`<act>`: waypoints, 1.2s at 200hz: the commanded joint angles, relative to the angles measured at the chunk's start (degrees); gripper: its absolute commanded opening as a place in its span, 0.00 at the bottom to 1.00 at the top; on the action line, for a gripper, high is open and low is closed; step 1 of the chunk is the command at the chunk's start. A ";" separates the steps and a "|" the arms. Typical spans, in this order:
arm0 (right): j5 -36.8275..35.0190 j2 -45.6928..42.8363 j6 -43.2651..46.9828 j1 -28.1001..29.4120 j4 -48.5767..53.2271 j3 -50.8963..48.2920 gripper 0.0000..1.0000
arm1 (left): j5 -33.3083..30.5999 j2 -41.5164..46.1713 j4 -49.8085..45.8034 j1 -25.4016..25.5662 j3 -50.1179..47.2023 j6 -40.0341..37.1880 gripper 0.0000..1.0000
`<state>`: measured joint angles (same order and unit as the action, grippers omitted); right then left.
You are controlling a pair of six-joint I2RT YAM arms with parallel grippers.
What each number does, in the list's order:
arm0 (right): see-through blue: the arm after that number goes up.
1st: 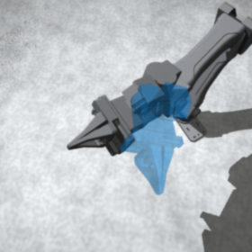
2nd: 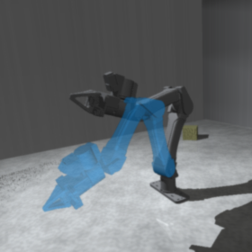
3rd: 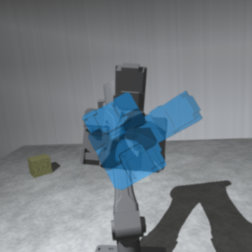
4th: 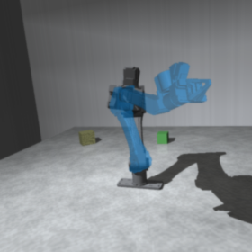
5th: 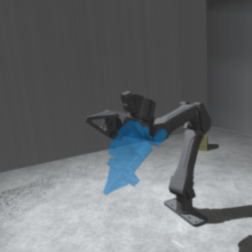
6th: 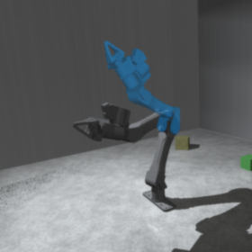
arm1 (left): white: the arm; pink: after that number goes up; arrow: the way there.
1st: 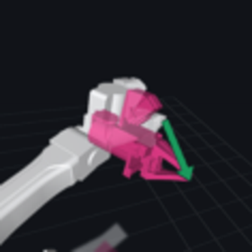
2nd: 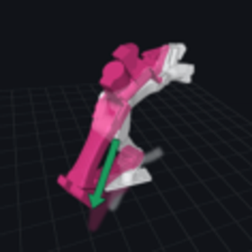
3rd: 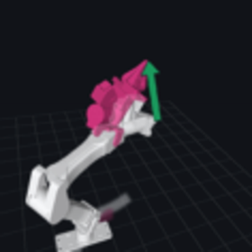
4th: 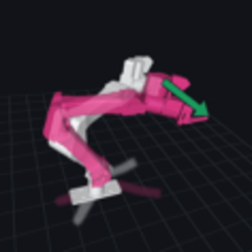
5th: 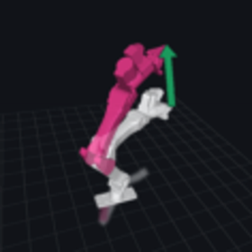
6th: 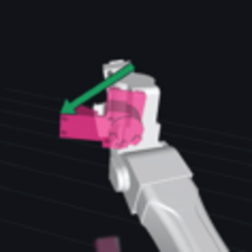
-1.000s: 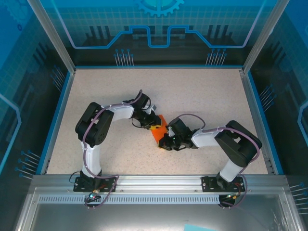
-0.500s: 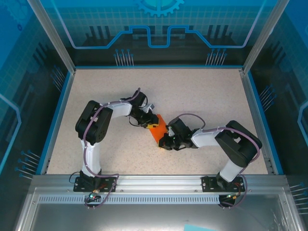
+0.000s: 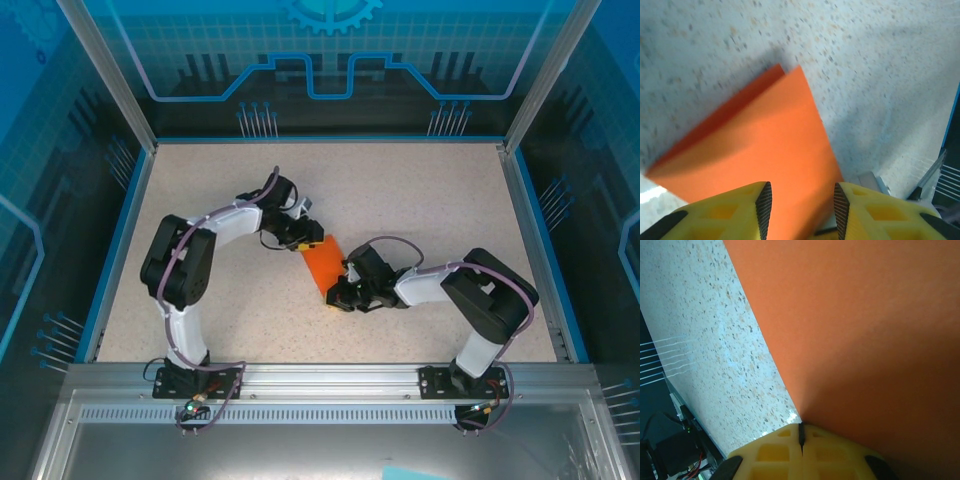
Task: Fold a paper plane with a square sheet of paper (pick it up from the middle)
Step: First fold the square sheet of paper in half at the center of the table.
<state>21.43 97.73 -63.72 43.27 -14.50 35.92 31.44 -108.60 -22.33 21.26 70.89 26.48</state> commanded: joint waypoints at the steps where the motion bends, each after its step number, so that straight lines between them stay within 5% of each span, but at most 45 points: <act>1: -3.21 4.05 -2.08 2.28 6.12 -1.63 0.00 | -0.41 3.61 1.92 2.34 -4.92 3.76 0.41; 55: -4.34 2.92 -3.51 2.84 5.20 -1.50 0.00 | -2.27 4.50 6.14 3.46 -12.29 5.61 0.35; 166: -5.57 0.85 -4.27 3.76 6.51 0.08 0.00 | -3.95 -2.26 5.31 3.18 -9.39 1.70 0.31; 240: -4.83 -11.69 8.42 -5.64 20.20 1.17 0.32 | -3.49 -5.08 4.05 3.09 -7.04 -0.72 0.31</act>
<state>16.56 90.67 -63.11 42.59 -4.01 36.97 29.91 -110.69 -16.80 24.71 63.09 28.18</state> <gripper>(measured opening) 0.274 0.311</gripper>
